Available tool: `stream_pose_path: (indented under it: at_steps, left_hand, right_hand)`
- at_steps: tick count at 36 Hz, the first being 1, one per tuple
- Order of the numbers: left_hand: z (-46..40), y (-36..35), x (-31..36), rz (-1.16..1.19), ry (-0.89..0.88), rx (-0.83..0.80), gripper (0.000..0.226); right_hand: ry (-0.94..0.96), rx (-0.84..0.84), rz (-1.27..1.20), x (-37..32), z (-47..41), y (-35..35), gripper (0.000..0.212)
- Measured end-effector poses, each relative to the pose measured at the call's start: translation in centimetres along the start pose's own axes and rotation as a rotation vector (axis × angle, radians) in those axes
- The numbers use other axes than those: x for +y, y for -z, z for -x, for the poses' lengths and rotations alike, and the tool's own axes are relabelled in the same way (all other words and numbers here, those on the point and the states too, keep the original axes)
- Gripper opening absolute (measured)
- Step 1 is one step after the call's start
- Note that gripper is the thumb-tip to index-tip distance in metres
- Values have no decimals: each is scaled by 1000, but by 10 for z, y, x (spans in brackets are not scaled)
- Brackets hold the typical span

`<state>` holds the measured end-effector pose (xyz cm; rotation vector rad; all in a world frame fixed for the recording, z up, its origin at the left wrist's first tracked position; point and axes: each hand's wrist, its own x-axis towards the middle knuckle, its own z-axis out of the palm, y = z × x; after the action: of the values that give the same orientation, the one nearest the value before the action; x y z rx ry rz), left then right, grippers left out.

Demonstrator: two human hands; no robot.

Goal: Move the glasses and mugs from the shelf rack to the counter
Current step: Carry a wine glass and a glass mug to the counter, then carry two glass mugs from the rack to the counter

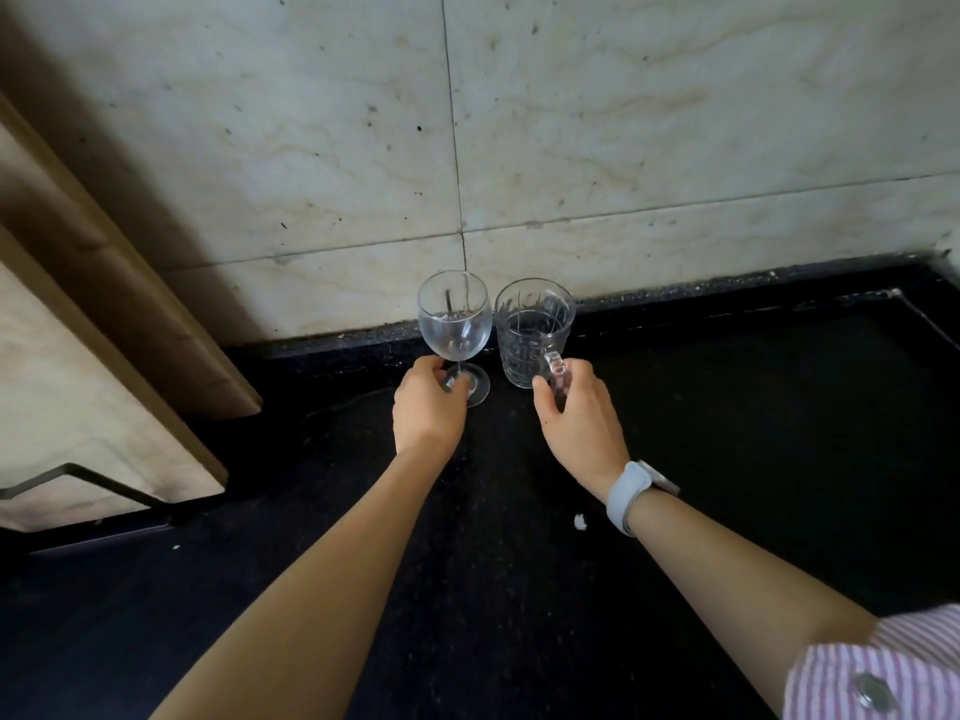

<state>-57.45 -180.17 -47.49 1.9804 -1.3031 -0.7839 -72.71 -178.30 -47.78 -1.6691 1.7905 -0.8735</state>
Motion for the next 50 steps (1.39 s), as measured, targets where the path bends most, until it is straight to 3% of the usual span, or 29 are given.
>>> stream_pose_path:
  at_steps: [4,9,14,19,26,32,36,43,50]
  left_hand:
    - [22,25,6,-146,-55,-31,42]
    - [55,98,24,-359,-153,71,41]
    - [105,199,37,-587,-199,176,42]
    - [195,301,23,-658,-138,369,39]
    - [365,428,-42,-707,51,642,38]
    - [569,495,-112,-768,339,833,37]
    - [725,516,-148,-812,533,939,30]
    - [990,531,-176,-797,888,1131,38]
    - [1166,526,-179,-744,1135,1371,36]
  right_hand:
    - [91,53,91,-15,9,27,47]
    - [311,38,220,-76,11,62,34]
    - [480,-187,418,-171,36,72,28]
    - [697,-328,341,-259,112,61,32]
    - [990,-565,231,-372,270,24,36]
    - [1227,-783,121,-429,462,2,36]
    - [1391,-924,63,-448,605,-1,30]
    - [1708,-1147,-120,-470,844,23,30]
    - [1956,-1298,-222,-478,1033,51,31]
